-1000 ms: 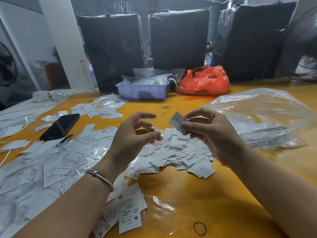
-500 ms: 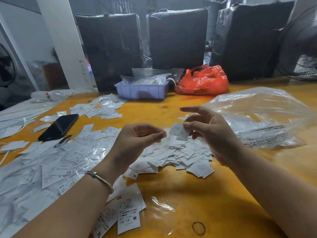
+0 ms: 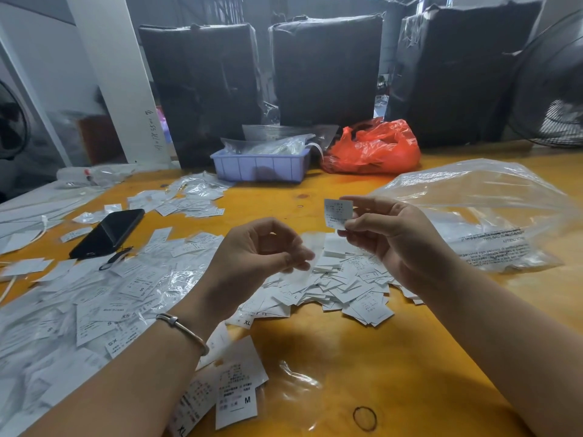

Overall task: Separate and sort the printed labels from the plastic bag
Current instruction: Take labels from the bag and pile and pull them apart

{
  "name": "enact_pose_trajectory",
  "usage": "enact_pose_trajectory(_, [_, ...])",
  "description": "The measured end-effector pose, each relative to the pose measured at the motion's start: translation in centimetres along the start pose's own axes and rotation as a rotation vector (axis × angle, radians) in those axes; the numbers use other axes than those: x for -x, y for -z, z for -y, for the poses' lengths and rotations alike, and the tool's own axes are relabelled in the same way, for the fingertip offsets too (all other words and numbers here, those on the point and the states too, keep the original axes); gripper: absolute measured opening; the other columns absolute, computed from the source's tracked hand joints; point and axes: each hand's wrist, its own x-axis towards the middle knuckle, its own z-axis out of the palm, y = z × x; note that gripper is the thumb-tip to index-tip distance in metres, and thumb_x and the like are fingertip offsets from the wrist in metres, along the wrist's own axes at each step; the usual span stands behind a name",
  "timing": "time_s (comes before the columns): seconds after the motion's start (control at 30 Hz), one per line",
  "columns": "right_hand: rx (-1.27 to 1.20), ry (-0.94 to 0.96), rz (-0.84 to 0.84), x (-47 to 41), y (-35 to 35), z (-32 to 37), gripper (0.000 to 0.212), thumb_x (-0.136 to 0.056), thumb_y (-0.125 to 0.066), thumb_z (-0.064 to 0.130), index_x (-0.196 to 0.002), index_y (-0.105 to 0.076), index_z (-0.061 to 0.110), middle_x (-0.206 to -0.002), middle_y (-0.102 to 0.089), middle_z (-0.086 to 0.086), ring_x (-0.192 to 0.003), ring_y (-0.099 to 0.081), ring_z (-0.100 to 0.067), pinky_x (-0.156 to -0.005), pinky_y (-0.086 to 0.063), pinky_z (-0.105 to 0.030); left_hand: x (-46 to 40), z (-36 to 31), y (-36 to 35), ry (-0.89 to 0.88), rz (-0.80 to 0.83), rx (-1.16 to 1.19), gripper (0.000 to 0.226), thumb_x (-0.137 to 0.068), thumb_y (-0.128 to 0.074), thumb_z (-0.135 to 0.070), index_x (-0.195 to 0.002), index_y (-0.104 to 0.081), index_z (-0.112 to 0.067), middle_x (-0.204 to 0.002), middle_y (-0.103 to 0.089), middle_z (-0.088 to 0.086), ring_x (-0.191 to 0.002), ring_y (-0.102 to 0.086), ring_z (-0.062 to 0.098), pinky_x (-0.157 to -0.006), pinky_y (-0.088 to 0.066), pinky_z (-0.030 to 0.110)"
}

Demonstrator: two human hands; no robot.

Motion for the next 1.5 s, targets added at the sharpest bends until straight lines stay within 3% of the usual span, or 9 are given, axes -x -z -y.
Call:
enact_pose_trajectory(0.17, [0.08,0.024,0.011,0.1,-0.1,-0.1,0.048,-0.076,-0.06,-0.015,-0.117,-0.064,0.011,-0.07,-0.065,-0.002,-0.069,-0.068,-0.024,-0.062,-0.054,-0.023,0.1,0.0,-0.1,0.005,0.024,-0.053,0.025,-0.07,-0.075,-0.018,-0.096,-0.074,-0.015,-0.088,-0.076,0.007,-0.086,-0.071,0.026,-0.083,-0.058,0.035])
enact_pose_trajectory(0.3, [-0.022,-0.024,0.043,0.0,-0.2,-0.1,0.058,-0.075,-0.059,-0.016,-0.121,-0.063,0.019,-0.098,-0.062,-0.017,-0.074,-0.069,-0.024,-0.062,-0.055,-0.025,0.1,-0.1,-0.1,-0.005,0.058,-0.061,0.014,-0.072,-0.072,-0.023,-0.084,-0.074,-0.016,-0.086,-0.076,0.006,-0.083,-0.071,0.024,-0.077,-0.058,0.034])
enact_pose_trajectory(0.53, [0.205,-0.027,0.031,0.6,-0.3,-0.2,0.037,-0.084,-0.047,-0.014,-0.088,-0.076,0.009,-0.093,-0.074,-0.011,-0.086,-0.067,-0.022,-0.069,-0.057,-0.025,0.1,0.1,0.0,0.009,0.075,-0.047,0.024,-0.076,-0.074,-0.019,-0.088,-0.07,0.001,-0.089,-0.076,0.008,-0.086,-0.073,0.022,-0.071,-0.058,0.027])
enact_pose_trajectory(0.63, [0.509,-0.014,0.075,0.7,-0.6,-0.4,0.016,-0.085,-0.06,0.008,-0.088,-0.076,0.009,-0.09,-0.075,-0.008,-0.09,-0.067,-0.02,-0.075,-0.051,-0.03,-0.1,0.2,0.1,-0.025,0.005,-0.064,0.023,-0.074,-0.074,-0.024,-0.088,-0.076,-0.006,-0.096,-0.075,0.001,-0.096,-0.068,0.013,-0.079,-0.056,0.022])
enact_pose_trajectory(0.8, [0.708,-0.08,0.286,1.2,-1.3,-0.6,0.04,-0.065,-0.071,0.055,-0.091,-0.077,0.025,-0.091,-0.075,0.005,-0.086,-0.068,-0.004,-0.075,-0.049,-0.023,-0.2,0.1,0.6,0.006,-0.014,0.068,0.015,-0.074,-0.072,-0.02,-0.087,-0.072,-0.012,-0.081,-0.071,0.002,-0.076,-0.066,0.013,-0.07,-0.053,0.021])
enact_pose_trajectory(0.93, [0.646,-0.003,0.351,1.3,-1.3,-0.6,0.025,-0.068,-0.076,0.037,-0.088,-0.078,0.022,-0.088,-0.075,-0.001,-0.085,-0.07,-0.01,-0.07,-0.051,-0.012,-0.2,0.1,0.5,0.039,0.002,0.099,0.02,-0.074,-0.079,-0.014,-0.086,-0.067,-0.004,-0.089,-0.073,0.013,-0.083,-0.069,0.029,-0.075,-0.058,0.03])
enact_pose_trajectory(1.17, [0.58,0.108,0.208,1.3,-1.4,-0.1,0.011,-0.077,-0.073,0.009,-0.085,-0.075,0.004,-0.08,-0.074,-0.01,-0.072,-0.068,-0.015,-0.065,-0.051,-0.015,-0.1,0.1,0.4,0.061,-0.005,-0.056,0.022,-0.065,-0.079,-0.026,-0.081,-0.073,-0.011,-0.086,-0.072,0.012,-0.077,-0.066,0.018,-0.071,-0.054,0.02])
enact_pose_trajectory(1.3, [0.645,0.191,0.125,1.5,-1.7,-0.1,0.002,-0.077,-0.073,0.002,-0.078,-0.073,0.002,-0.073,-0.073,-0.003,-0.068,-0.066,-0.014,-0.065,-0.055,-0.024,0.0,0.3,0.1,0.129,0.17,-0.165,0.016,-0.07,-0.084,-0.016,-0.081,-0.075,-0.009,-0.087,-0.07,0.023,-0.077,-0.062,0.026,-0.071,-0.05,0.032])
enact_pose_trajectory(1.5, [1.126,0.42,0.226,2.0,-2.5,-0.4,0.011,-0.072,-0.075,0.003,-0.07,-0.074,0.015,-0.074,-0.07,0.005,-0.067,-0.063,-0.008,-0.067,-0.052,-0.028,-0.1,0.5,-0.1,0.044,0.21,-0.419,0.016,-0.074,-0.078,-0.038,-0.085,-0.077,-0.026,-0.085,-0.074,-0.009,-0.082,-0.067,0.004,-0.071,-0.052,0.015])
